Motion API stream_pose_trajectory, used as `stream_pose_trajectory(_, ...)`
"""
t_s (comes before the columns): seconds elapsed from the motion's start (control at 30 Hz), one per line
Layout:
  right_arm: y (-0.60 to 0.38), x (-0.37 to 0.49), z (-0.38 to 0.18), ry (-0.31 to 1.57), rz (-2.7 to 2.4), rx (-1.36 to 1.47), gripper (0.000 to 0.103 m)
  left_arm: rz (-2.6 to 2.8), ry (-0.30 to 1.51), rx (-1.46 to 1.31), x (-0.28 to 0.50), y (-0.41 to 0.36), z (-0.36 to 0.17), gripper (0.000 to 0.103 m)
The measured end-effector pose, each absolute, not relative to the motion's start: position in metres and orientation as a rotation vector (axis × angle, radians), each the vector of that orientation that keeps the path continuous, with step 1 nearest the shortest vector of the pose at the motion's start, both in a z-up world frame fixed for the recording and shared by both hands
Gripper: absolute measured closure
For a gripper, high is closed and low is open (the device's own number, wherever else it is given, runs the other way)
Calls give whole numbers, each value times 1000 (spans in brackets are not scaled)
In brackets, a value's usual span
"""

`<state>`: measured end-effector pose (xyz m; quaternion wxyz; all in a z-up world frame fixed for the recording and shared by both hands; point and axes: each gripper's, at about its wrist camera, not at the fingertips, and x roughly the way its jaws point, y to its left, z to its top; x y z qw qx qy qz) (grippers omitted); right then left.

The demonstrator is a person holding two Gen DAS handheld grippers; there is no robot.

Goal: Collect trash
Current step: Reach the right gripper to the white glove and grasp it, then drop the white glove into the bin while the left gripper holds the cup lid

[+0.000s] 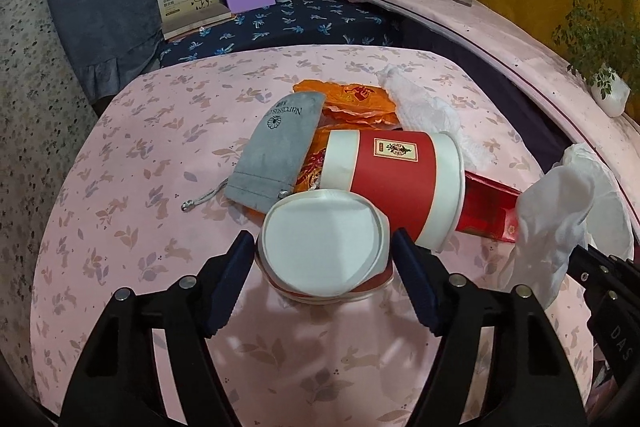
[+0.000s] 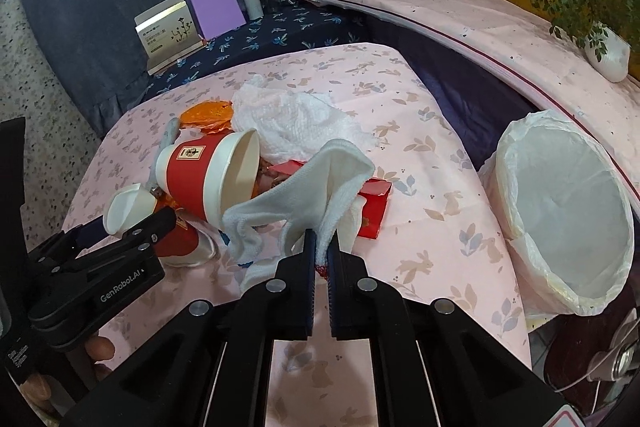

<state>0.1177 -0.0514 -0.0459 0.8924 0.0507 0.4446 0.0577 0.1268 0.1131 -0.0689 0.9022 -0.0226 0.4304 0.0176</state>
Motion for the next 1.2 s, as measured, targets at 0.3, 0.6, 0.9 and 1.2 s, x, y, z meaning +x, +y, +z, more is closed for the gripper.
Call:
stream_pose_trajectory(0.3,-65,96,-19,851,111,124,98,-3,841,-39,98,95,-32,36)
stream_pose_trajectory(0.6,-106,77,13,755,47,165,98,-92,773,9,84,45,2,36)
stream_pose_trajectory(0.9,-173,66,30,690,-79,223,98,-219,736,64,91,-26,19,35)
stream_pose_trajectory(1.2,-253,65,25,666,-224,281,98,-377,734,126,109,-103,13,35)
